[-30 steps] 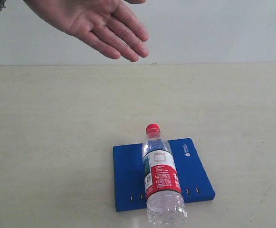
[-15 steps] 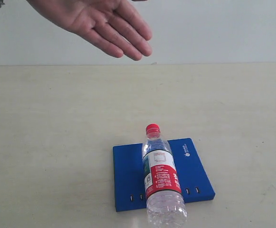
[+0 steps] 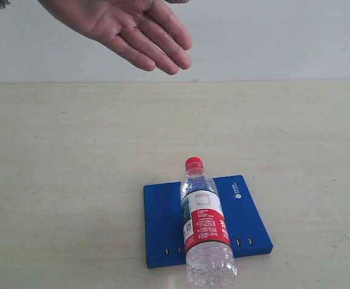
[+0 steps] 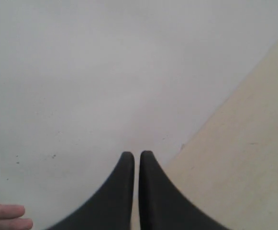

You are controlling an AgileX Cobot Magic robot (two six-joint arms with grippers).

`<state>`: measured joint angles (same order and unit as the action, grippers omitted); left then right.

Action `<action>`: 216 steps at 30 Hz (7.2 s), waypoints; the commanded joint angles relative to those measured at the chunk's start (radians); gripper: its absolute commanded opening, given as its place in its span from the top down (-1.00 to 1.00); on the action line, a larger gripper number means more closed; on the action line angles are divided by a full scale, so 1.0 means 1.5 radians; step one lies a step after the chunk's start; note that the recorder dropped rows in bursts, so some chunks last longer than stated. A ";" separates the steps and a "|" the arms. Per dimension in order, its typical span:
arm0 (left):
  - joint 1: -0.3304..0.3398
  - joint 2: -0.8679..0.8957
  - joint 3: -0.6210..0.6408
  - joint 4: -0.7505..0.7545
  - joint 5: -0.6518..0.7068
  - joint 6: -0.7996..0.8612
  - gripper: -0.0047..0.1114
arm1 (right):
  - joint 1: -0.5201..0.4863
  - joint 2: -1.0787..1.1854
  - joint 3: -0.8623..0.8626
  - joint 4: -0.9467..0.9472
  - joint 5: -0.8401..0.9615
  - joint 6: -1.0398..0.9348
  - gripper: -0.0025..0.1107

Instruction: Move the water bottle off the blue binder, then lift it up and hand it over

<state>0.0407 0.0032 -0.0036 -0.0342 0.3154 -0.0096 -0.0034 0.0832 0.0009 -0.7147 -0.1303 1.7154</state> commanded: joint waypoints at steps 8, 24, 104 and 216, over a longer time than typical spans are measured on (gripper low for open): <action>-0.003 -0.002 0.002 0.001 -0.006 0.002 0.84 | 0.119 0.365 -0.195 -0.267 -0.074 0.002 0.96; -0.003 -0.002 0.002 0.001 -0.006 0.002 0.84 | 0.169 0.909 -0.525 -0.686 -0.243 0.255 0.43; -0.003 -0.002 0.002 0.001 -0.006 0.002 0.84 | 0.170 1.348 -0.739 -0.682 -0.523 0.230 0.81; -0.003 -0.002 0.002 0.001 -0.006 0.002 0.84 | -0.018 0.828 -0.549 -0.659 0.022 -0.178 -0.02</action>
<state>0.0407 0.0032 -0.0036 -0.0342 0.3154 -0.0096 -0.0281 1.3583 -0.7977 -1.7128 -0.1220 1.4521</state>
